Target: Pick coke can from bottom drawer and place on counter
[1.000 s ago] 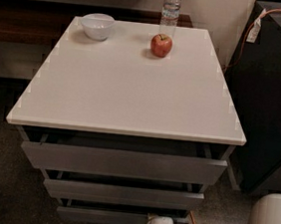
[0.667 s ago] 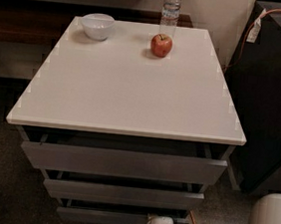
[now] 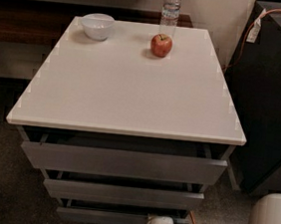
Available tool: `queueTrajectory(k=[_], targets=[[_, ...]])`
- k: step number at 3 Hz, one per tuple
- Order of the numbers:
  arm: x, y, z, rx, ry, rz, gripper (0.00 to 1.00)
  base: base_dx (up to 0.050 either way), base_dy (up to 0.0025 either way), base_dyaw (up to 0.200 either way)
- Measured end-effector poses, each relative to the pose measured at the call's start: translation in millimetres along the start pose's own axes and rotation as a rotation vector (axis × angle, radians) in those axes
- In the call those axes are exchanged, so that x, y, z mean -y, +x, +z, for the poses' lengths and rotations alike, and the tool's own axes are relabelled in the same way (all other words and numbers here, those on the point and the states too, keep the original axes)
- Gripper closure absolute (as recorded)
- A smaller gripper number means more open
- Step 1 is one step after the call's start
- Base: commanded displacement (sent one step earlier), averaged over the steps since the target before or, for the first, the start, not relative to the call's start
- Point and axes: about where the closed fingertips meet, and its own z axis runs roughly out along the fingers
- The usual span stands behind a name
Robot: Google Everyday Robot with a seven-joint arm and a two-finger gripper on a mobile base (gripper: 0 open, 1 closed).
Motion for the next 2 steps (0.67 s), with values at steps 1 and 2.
queueTrajectory(k=[1,2], targets=[[0.0,0.0,-0.2,0.0,0.0,0.0,0.63,0.0,0.0,0.0],[0.5,-0.1,-1.8,0.0,0.0,0.0,0.33,0.0,0.0,0.0]])
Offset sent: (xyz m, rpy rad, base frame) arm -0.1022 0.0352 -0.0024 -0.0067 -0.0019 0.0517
